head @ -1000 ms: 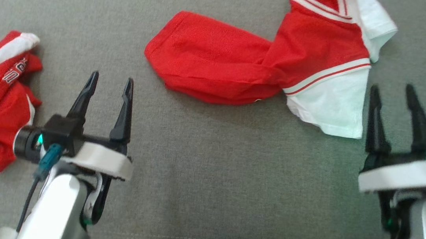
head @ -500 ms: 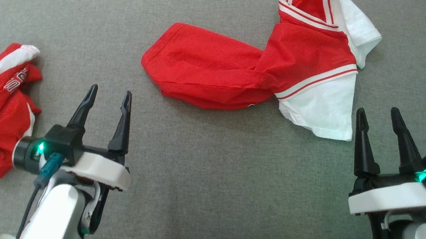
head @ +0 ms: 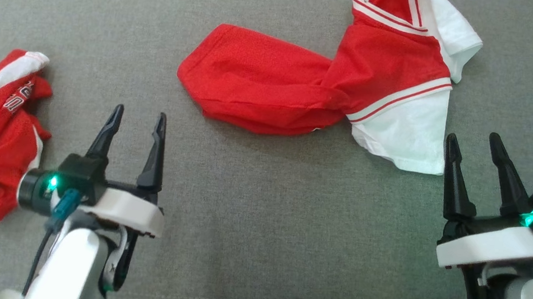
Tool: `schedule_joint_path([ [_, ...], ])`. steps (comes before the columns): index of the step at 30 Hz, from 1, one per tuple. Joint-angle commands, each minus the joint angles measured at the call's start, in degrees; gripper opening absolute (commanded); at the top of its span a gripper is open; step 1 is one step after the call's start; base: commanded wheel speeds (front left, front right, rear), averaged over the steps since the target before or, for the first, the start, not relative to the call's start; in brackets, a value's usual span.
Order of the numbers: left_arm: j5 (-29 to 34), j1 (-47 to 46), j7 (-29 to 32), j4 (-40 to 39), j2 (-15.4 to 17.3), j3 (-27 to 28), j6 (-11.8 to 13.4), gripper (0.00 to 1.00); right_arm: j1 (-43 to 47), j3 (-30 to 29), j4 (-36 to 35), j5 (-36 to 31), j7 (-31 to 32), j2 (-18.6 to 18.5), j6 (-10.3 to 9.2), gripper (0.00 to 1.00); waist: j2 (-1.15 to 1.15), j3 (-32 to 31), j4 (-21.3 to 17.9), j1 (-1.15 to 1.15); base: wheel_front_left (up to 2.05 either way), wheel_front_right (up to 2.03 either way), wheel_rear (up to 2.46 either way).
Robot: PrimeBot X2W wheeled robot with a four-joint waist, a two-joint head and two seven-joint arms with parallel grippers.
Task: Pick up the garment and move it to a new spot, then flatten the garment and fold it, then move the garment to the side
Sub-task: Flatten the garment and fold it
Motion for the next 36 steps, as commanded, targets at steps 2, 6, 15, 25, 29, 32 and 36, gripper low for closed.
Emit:
schedule_joint_path([
  [2, -1.3, -4.8, 1.6, -1.3, 0.8, 0.8, -1.4, 1.0, -1.1, 1.4, -2.8, 0.1, 0.3, 0.1, 0.22, 1.0, 0.0, 1.4, -0.2, 0.0, 0.0, 0.0, 0.0],
  [6, -2.8, -11.2, 7.4, 3.2, 0.0, -0.3, -3.5, 1.0, -2.2, 2.5, -3.3, 0.1, 0.4, 0.1, 0.22, 1.0, 0.0, 3.8, -1.2, 0.0, 0.0, 0.0, 0.0],
  [15, -5.9, -25.3, 15.9, 21.6, 0.8, 0.9, -6.6, 1.0, -4.6, 4.7, -2.1, 0.9, -0.5, 0.3, 0.22, 1.0, 0.0, 8.0, -5.6, 0.0, 0.0, 0.0, 0.0],
  [25, -8.2, -30.3, 15.7, 31.7, 1.6, 2.9, -7.2, 0.0, -4.9, 4.5, -0.5, 1.7, -1.8, 0.7, 0.22, 1.0, 0.0, 8.8, -7.5, 0.0, 0.0, 0.0, 0.0],
  [29, -7.8, -31.1, 12.3, 32.4, 1.9, 2.5, -7.7, 0.0, -5.2, 4.4, -0.2, 1.9, -2.0, 0.8, 0.22, 1.0, 0.0, 8.7, -7.2, 0.0, 0.0, 0.0, 0.0],
  [32, -6.9, -30.9, 9.2, 31.0, 2.1, 1.9, -7.5, 0.0, -5.1, 4.3, 0.0, 2.2, -2.1, 0.9, 0.22, 1.0, 0.0, 8.1, -6.8, 0.0, 0.0, 0.0, 0.0],
  [36, -6.4, -27.9, 6.9, 26.0, 2.4, 1.3, -6.9, 0.0, -4.3, 4.0, 0.6, 2.8, -2.1, 1.0, 0.22, 1.0, 0.0, 6.6, -6.1, 0.0, 0.0, 0.0, 0.0],
])
